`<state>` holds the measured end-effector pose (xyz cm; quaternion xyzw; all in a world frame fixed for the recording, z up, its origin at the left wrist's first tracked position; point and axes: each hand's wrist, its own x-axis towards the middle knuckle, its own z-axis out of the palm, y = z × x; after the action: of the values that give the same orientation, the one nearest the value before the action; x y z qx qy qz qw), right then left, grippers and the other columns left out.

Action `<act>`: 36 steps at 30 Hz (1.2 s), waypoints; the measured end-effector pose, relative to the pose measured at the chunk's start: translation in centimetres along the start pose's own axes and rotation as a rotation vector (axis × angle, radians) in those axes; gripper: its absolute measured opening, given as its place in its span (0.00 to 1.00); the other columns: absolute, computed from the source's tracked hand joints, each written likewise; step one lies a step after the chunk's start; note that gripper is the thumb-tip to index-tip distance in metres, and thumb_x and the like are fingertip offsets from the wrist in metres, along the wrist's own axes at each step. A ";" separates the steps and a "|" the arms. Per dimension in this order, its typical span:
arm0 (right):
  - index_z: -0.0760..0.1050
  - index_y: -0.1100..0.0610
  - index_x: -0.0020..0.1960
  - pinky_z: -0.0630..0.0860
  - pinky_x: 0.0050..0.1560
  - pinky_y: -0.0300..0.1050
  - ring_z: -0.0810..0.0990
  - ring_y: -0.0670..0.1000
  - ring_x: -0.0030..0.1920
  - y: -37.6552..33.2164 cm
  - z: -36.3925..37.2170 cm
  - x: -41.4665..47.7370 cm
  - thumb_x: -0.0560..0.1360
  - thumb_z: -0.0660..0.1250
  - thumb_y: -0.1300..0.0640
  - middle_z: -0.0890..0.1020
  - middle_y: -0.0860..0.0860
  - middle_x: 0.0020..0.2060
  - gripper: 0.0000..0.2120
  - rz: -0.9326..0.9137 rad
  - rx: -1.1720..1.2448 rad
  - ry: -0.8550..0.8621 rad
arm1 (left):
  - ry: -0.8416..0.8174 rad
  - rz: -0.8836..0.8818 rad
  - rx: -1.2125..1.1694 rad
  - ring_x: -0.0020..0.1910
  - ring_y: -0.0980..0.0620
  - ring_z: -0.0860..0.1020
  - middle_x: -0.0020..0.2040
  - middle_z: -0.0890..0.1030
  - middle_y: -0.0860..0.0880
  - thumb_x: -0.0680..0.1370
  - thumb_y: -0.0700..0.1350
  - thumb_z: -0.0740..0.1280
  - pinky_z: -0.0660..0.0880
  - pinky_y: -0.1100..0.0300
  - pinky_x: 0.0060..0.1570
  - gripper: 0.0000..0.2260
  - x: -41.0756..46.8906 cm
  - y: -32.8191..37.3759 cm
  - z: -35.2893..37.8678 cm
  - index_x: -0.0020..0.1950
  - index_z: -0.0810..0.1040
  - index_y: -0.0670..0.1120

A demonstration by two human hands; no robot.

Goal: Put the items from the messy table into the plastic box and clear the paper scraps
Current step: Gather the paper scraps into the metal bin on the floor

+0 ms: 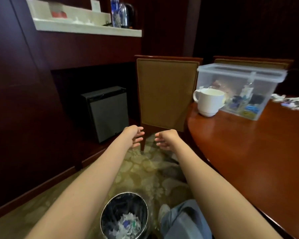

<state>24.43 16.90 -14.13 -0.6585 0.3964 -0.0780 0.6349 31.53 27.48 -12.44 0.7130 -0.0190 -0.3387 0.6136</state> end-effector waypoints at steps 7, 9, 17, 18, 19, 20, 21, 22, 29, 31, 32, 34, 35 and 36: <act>0.76 0.59 0.56 0.70 0.33 0.37 0.73 0.47 0.30 -4.0 -5.9 -2.7 0.79 0.55 0.63 0.77 0.51 0.35 0.13 -0.124 0.100 0.090 | -0.101 0.143 -0.028 0.52 0.52 0.72 0.53 0.77 0.49 0.79 0.34 0.52 0.67 0.55 0.61 0.19 -2.5 3.9 4.4 0.66 0.73 0.44; 0.75 0.57 0.52 0.69 0.32 0.37 0.72 0.46 0.30 -4.5 -7.9 -3.3 0.79 0.55 0.63 0.76 0.50 0.33 0.11 -0.133 0.124 0.125 | -0.137 0.169 -0.017 0.50 0.52 0.74 0.51 0.77 0.50 0.79 0.34 0.52 0.68 0.56 0.56 0.19 -3.4 4.7 6.0 0.65 0.74 0.44; 0.76 0.58 0.43 0.68 0.29 0.37 0.76 0.46 0.23 -4.2 -16.5 -5.2 0.77 0.58 0.63 0.78 0.52 0.35 0.09 -0.150 0.117 0.338 | -0.298 0.214 0.061 0.36 0.56 0.73 0.43 0.77 0.51 0.78 0.34 0.54 0.68 0.63 0.38 0.18 -6.6 6.0 13.4 0.64 0.75 0.44; 0.77 0.59 0.48 0.68 0.29 0.37 0.75 0.46 0.25 -4.0 -17.6 -5.7 0.78 0.58 0.63 0.78 0.52 0.36 0.09 -0.149 0.122 0.359 | -0.321 0.215 0.070 0.36 0.56 0.73 0.42 0.77 0.51 0.78 0.34 0.54 0.68 0.63 0.38 0.18 -6.9 6.0 14.5 0.64 0.75 0.44; 0.77 0.59 0.53 0.67 0.28 0.37 0.74 0.46 0.26 -3.8 -18.6 -6.2 0.78 0.57 0.64 0.79 0.52 0.36 0.11 -0.149 0.130 0.378 | -0.344 0.218 0.078 0.36 0.56 0.73 0.41 0.77 0.51 0.78 0.34 0.54 0.68 0.63 0.38 0.18 -7.2 5.9 15.6 0.64 0.75 0.44; 0.77 0.60 0.56 0.67 0.28 0.36 0.74 0.46 0.25 -3.5 -19.7 -6.6 0.78 0.57 0.64 0.78 0.51 0.35 0.13 -0.150 0.140 0.397 | -0.369 0.223 0.086 0.36 0.56 0.73 0.40 0.77 0.52 0.78 0.34 0.55 0.68 0.63 0.37 0.18 -7.6 5.8 16.7 0.64 0.74 0.44; 0.76 0.61 0.58 0.66 0.29 0.37 0.73 0.46 0.26 -3.2 -20.9 -7.0 0.78 0.57 0.64 0.77 0.51 0.34 0.13 -0.149 0.147 0.418 | -0.394 0.229 0.099 0.36 0.56 0.73 0.39 0.76 0.52 0.78 0.33 0.55 0.68 0.63 0.37 0.18 -7.9 5.7 17.8 0.64 0.74 0.44; 0.76 0.62 0.59 0.66 0.29 0.37 0.73 0.46 0.26 -2.9 -22.0 -7.4 0.78 0.58 0.64 0.77 0.50 0.33 0.13 -0.147 0.148 0.446 | -0.417 0.236 0.121 0.36 0.57 0.73 0.39 0.76 0.53 0.78 0.33 0.54 0.68 0.63 0.36 0.18 -8.4 5.6 19.1 0.64 0.74 0.43; 0.78 0.62 0.55 0.70 0.30 0.38 0.75 0.49 0.31 -0.2 -31.5 -10.7 0.78 0.59 0.63 0.79 0.53 0.36 0.11 -0.100 0.168 0.664 | -0.568 0.301 0.234 0.34 0.59 0.72 0.40 0.77 0.54 0.80 0.37 0.54 0.67 0.64 0.35 0.16 -11.7 5.9 28.4 0.64 0.74 0.46; 0.78 0.61 0.54 0.70 0.30 0.38 0.76 0.49 0.33 0.8 -34.2 -12.0 0.79 0.59 0.62 0.80 0.55 0.41 0.10 -0.089 0.156 0.728 | -0.609 0.326 0.259 0.36 0.58 0.73 0.48 0.80 0.51 0.80 0.37 0.54 0.69 0.64 0.37 0.16 -12.8 5.8 31.1 0.64 0.75 0.45; 0.78 0.61 0.54 0.71 0.30 0.37 0.77 0.48 0.34 1.4 -35.4 -12.6 0.79 0.60 0.62 0.80 0.55 0.43 0.09 -0.083 0.153 0.761 | -0.633 0.332 0.274 0.38 0.57 0.74 0.54 0.80 0.49 0.80 0.37 0.54 0.71 0.63 0.39 0.16 -13.3 5.7 32.5 0.63 0.75 0.44; 0.78 0.61 0.53 0.71 0.31 0.37 0.77 0.48 0.35 2.7 -37.8 -13.7 0.78 0.61 0.62 0.80 0.56 0.44 0.08 -0.062 0.149 0.828 | -0.676 0.339 0.309 0.46 0.54 0.76 0.60 0.78 0.48 0.80 0.36 0.55 0.73 0.61 0.46 0.16 -14.3 5.2 35.1 0.64 0.75 0.44; 0.78 0.61 0.53 0.71 0.31 0.37 0.76 0.48 0.35 3.4 -39.0 -14.2 0.78 0.61 0.62 0.80 0.56 0.44 0.08 -0.051 0.142 0.859 | -0.699 0.341 0.325 0.51 0.53 0.76 0.61 0.78 0.47 0.80 0.36 0.56 0.74 0.60 0.49 0.15 -14.7 4.9 36.5 0.64 0.75 0.44; 0.78 0.61 0.53 0.71 0.30 0.37 0.76 0.48 0.35 4.1 -40.2 -14.7 0.79 0.60 0.62 0.79 0.56 0.44 0.08 -0.038 0.137 0.891 | -0.721 0.342 0.341 0.53 0.52 0.76 0.61 0.78 0.47 0.80 0.36 0.56 0.73 0.60 0.51 0.15 -15.2 4.6 37.8 0.64 0.74 0.45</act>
<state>-11.53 -4.59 -4.60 -0.5244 0.6130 -0.3914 0.4428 2.46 0.47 -2.07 0.6268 -0.4058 -0.4515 0.4884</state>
